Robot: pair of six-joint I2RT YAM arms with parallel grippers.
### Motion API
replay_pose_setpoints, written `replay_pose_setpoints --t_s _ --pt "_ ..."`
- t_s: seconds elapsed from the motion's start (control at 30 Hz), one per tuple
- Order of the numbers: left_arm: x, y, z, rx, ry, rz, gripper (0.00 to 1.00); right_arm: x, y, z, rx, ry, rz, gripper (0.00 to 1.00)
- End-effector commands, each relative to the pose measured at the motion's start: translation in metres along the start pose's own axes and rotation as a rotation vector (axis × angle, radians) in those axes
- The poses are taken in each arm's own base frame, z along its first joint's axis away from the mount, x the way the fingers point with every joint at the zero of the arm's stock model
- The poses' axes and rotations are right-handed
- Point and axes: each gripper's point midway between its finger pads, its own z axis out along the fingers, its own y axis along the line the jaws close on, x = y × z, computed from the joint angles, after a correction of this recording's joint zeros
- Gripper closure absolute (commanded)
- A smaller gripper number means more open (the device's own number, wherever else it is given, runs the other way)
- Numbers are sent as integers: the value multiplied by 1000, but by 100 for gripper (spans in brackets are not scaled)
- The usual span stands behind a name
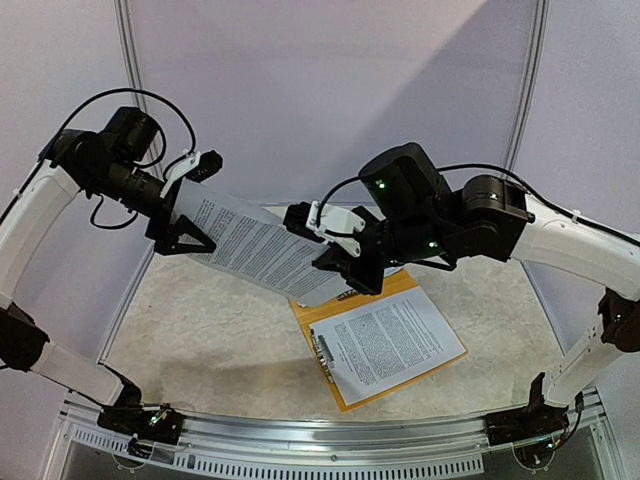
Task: Put the files into the folder
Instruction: Pass from the right arm to the left, then pass from the left arm to the right
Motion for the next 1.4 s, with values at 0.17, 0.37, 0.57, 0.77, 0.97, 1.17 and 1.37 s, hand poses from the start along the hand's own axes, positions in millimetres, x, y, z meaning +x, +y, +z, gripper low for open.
replay_pose_setpoints --t_s 0.17,0.37,0.57,0.77,0.97,1.17,1.37 --pt "0 -52 -5 175 56 -91 86 10 -23 -7 51 17 44 100" --pt "-18 -41 -10 126 4 -122 100 9 -43 -13 145 -3 75 100" --pt "-52 -31 -31 73 -108 -145 100 12 -106 -40 365 -113 275 3" --pt "-87 -47 -61 152 -263 -117 100 16 -127 -90 327 -488 482 1" --pt "-98 -47 -68 163 -308 -132 100 4 -105 -111 229 -672 455 1" --pt "-105 -43 -68 171 -333 -154 100 -28 -100 -115 93 -816 508 1" --pt "-106 -43 -71 175 -349 -161 100 -51 -92 -100 -69 -890 540 14"
